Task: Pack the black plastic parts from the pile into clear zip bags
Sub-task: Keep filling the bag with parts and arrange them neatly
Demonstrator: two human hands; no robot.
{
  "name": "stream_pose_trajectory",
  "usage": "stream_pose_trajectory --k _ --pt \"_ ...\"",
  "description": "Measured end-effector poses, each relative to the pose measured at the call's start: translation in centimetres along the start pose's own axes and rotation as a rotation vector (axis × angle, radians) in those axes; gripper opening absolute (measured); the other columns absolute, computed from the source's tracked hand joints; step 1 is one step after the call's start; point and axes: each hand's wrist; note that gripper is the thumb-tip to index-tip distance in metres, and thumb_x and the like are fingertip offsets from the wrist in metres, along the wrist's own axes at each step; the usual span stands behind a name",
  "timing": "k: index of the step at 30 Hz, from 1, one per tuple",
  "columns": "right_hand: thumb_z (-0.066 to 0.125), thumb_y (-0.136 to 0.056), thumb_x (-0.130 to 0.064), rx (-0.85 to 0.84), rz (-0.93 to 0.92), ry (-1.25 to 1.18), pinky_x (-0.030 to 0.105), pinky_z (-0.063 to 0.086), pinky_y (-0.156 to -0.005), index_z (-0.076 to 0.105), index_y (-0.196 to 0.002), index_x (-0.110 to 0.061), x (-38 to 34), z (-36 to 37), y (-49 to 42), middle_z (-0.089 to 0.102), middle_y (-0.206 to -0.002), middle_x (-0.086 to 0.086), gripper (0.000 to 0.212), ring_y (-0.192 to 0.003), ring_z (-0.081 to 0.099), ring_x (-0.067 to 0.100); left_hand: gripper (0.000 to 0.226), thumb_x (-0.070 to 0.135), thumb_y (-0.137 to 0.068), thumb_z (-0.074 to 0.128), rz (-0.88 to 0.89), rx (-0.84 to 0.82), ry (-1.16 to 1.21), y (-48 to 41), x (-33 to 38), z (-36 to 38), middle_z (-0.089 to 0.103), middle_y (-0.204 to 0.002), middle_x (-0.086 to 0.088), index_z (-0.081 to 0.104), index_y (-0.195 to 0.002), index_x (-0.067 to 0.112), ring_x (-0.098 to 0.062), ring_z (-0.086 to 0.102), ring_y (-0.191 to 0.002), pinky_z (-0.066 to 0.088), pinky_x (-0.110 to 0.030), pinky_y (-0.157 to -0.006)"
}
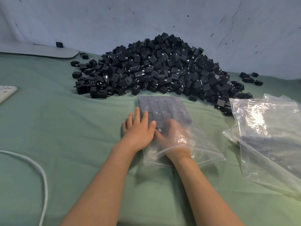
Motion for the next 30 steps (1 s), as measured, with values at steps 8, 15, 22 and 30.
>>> stream_pose_trajectory --k 8,15,22,30 --pt "0.058 -0.085 -0.05 -0.037 0.032 0.081 0.028 0.042 -0.074 0.05 -0.093 -0.021 -0.3 -0.3 -0.2 0.056 -0.098 0.0 0.031 -0.084 0.054 0.017 0.06 0.048 -0.099 0.013 -0.032 -0.061 -0.067 -0.2 0.1 0.4 0.002 -0.16 -0.007 -0.006 -0.151 0.024 -0.021 -0.005 -0.147 -0.007 -0.046 -0.115" --pt "0.056 -0.085 -0.053 -0.034 0.051 0.121 0.028 0.04 -0.072 0.053 -0.099 -0.019 -0.3 -0.2 -0.3 0.056 -0.098 0.0 0.037 -0.083 0.054 0.017 0.062 0.049 -0.099 0.013 -0.027 -0.065 -0.076 -0.1 0.1 0.2 0.002 -0.16 -0.007 -0.007 -0.151 0.023 -0.022 -0.004 -0.147 -0.007 -0.047 -0.115" --pt "0.057 -0.082 -0.054 -0.017 0.05 0.087 0.031 0.047 -0.073 0.052 -0.089 -0.022 0.0 0.2 -0.4 0.058 -0.096 0.001 0.033 -0.084 0.057 0.019 0.07 0.047 -0.099 0.021 -0.043 -0.029 -0.02 0.3 0.5 0.0 0.009 -0.159 -0.01 -0.01 -0.15 0.01 -0.022 0.0 -0.147 -0.004 -0.046 -0.116" --pt "0.06 -0.082 -0.047 -0.003 0.028 0.028 0.033 0.047 -0.077 0.043 -0.08 -0.031 0.3 0.2 -0.4 0.058 -0.1 0.0 0.023 -0.089 0.056 0.02 0.067 0.039 -0.098 0.035 -0.084 0.024 0.105 0.3 1.4 -0.3 0.025 -0.153 -0.014 0.008 -0.149 0.004 -0.027 0.015 -0.144 0.006 -0.046 -0.117"
Point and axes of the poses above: each hand's wrist, its own y-axis away from the middle knuckle, its own z-axis out of the palm, x = y × z
